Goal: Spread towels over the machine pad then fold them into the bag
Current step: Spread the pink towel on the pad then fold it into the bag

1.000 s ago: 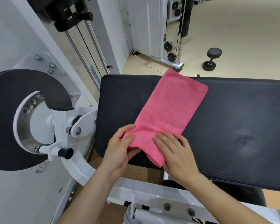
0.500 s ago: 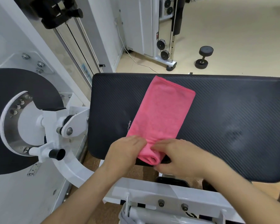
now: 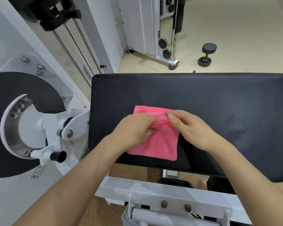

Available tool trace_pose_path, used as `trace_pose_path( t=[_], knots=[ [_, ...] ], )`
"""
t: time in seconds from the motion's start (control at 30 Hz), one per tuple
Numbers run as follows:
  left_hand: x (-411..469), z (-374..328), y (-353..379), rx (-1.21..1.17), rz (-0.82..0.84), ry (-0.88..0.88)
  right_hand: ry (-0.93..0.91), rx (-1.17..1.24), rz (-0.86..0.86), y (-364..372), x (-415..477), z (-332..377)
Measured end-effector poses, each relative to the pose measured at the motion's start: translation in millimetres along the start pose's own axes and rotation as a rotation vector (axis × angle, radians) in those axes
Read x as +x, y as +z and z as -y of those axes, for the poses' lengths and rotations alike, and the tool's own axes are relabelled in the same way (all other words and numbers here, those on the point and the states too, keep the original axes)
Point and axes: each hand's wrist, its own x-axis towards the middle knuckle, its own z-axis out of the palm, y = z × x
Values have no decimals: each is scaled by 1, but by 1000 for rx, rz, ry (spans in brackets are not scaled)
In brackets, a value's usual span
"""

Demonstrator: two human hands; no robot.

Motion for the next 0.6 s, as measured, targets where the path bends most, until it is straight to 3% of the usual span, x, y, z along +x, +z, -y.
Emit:
trace_pose_path(
  t=[0.07, 0.2, 0.3, 0.47, 0.6],
  knots=[
    [16, 1, -2, -11, 12, -10, -46, -77, -16, 5, -4, -1],
    [27, 7, 4, -79, -40, -26, -12, -220, -319, 32, -3, -23],
    [24, 10, 7, -161, -121, -49, 35, -246, -454, 43, 0, -31],
    [20, 19, 12, -236, -280, -203, 87, -282, -476, 42, 5, -32],
    [19, 19, 13, -263, -283, -227, 16, -397, -476, 38, 7, -28]
  ],
)
